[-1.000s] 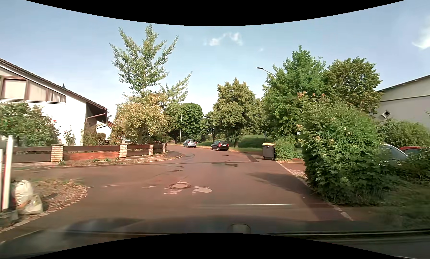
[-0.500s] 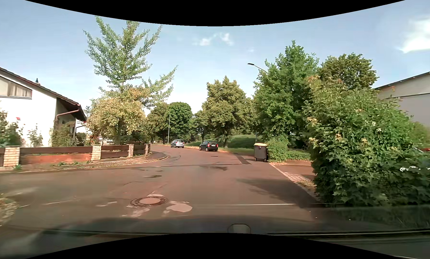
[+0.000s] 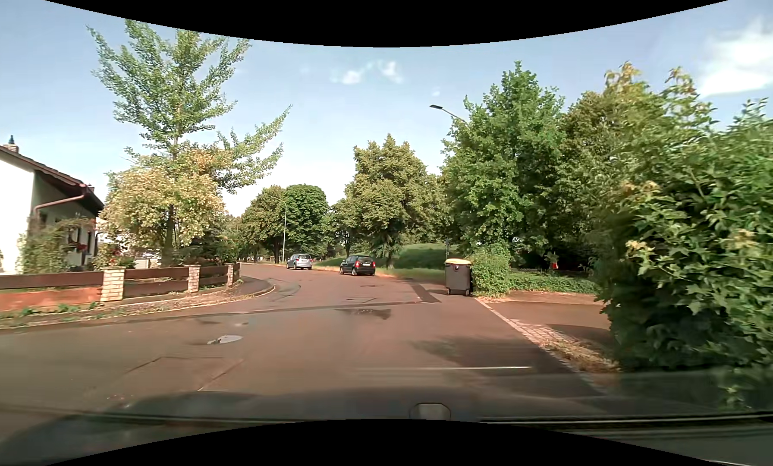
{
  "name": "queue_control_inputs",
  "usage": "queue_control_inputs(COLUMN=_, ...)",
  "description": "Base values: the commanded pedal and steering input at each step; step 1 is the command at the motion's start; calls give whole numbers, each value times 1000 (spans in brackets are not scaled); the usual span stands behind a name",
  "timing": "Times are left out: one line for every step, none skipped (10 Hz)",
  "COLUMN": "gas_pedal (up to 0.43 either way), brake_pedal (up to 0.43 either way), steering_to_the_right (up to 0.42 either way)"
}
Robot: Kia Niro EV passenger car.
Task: Follow the waypoints while adhering to traffic rules and regulations
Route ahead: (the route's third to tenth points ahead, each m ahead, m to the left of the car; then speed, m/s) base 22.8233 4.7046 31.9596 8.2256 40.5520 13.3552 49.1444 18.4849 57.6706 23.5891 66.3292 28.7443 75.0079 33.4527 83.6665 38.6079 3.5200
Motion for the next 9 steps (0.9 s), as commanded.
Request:
queue_control_inputs(gas_pedal=130, brake_pedal=0, steering_to_the_right=65)
queue_control_inputs(gas_pedal=110, brake_pedal=0, steering_to_the_right=58)
queue_control_inputs(gas_pedal=98, brake_pedal=0, steering_to_the_right=50)
queue_control_inputs(gas_pedal=87, brake_pedal=0, steering_to_the_right=43)
queue_control_inputs(gas_pedal=87, brake_pedal=0, steering_to_the_right=38)
queue_control_inputs(gas_pedal=87, brake_pedal=0, steering_to_the_right=34)
queue_control_inputs(gas_pedal=79, brake_pedal=0, steering_to_the_right=29)
queue_control_inputs(gas_pedal=79, brake_pedal=0, steering_to_the_right=16)
queue_control_inputs(gas_pedal=79, brake_pedal=0, steering_to_the_right=8)
